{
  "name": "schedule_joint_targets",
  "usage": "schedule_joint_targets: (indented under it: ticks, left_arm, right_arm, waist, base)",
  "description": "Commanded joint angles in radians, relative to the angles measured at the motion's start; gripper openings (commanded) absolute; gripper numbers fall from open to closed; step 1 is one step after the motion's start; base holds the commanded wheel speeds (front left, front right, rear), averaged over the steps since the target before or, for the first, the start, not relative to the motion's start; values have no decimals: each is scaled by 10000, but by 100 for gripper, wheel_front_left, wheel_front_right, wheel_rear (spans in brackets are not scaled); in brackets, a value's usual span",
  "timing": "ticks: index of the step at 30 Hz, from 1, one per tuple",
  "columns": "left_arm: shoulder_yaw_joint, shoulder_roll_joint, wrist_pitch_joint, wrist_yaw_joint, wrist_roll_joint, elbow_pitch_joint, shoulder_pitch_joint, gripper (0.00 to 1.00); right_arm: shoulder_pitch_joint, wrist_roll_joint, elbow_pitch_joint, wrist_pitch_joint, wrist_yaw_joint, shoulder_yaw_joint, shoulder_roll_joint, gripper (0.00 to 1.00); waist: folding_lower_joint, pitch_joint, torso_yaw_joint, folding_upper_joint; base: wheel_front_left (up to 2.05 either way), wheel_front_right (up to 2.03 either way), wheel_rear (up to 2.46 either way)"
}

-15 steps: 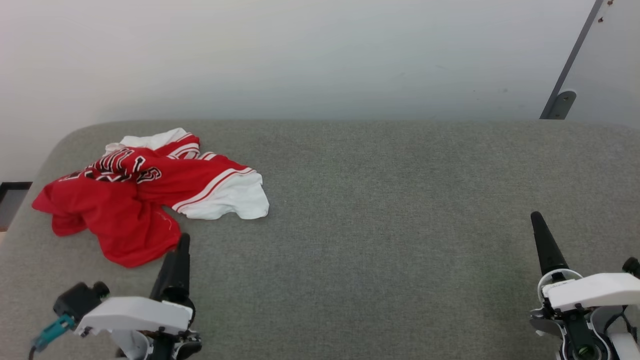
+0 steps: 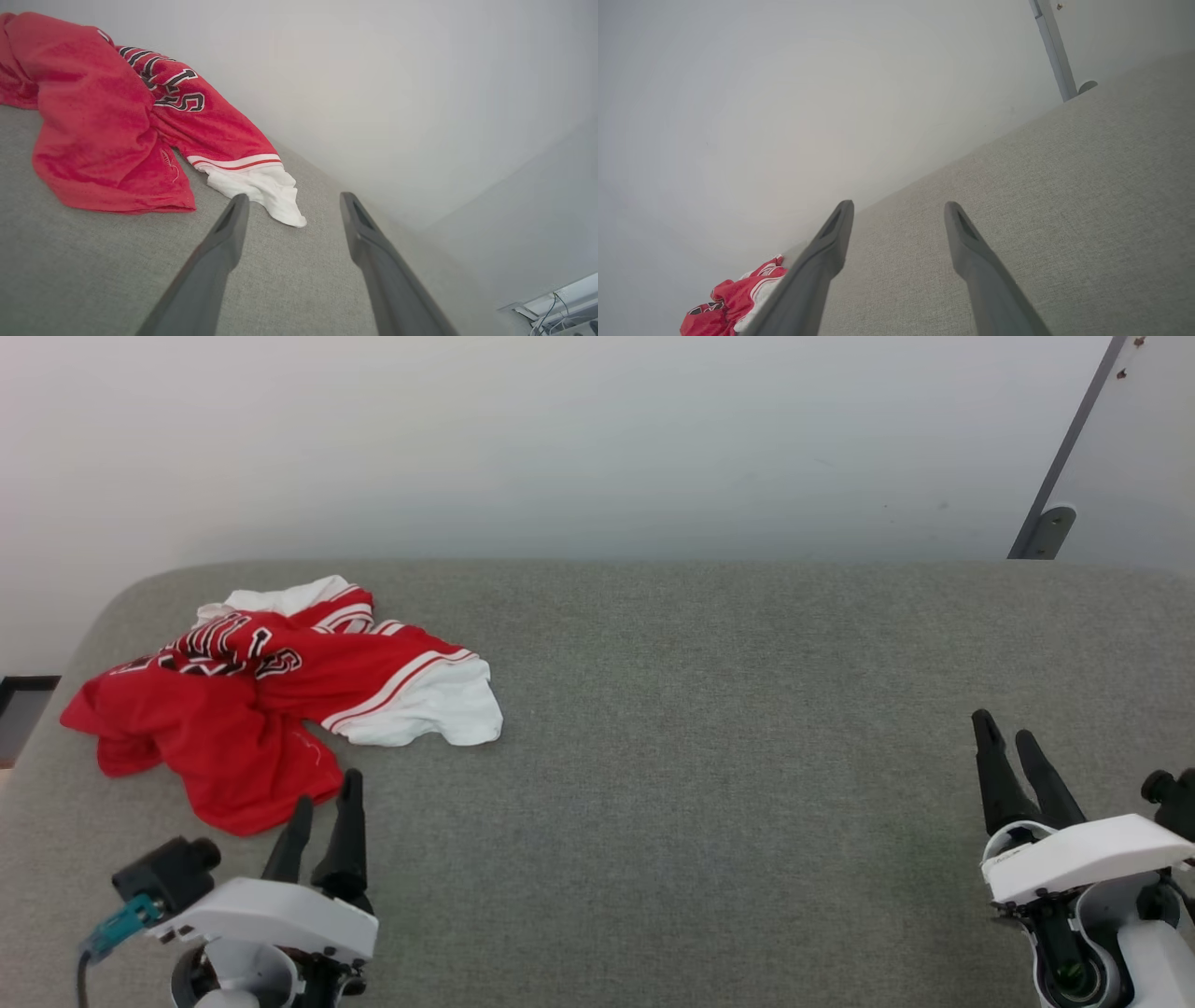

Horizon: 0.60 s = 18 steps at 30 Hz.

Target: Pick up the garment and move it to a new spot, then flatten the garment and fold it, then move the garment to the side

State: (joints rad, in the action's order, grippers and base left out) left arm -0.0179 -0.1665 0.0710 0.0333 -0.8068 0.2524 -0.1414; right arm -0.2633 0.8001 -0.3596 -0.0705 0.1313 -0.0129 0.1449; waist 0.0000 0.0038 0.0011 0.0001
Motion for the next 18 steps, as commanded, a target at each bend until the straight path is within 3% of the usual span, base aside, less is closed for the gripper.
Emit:
schedule_joint_targets:
  ticks: [1, 18]
  left_arm:
    - [-73, -145, 96, -79, 385, -107, -282, 100]
    - [-604, -552, 609, -471, 2404, -136, -416, 100]
  right_arm:
    - [-329, -432, 55, -97, -4, -66, 106, 100]
    - [-643, -2966, -59, -613, -5, -211, 228, 100]
  waist:
    - [0, -2, 2, -1]
    - [0, -39, -9, -1]
  base:
    - [0, 0, 0]
    - [0, 0, 0]
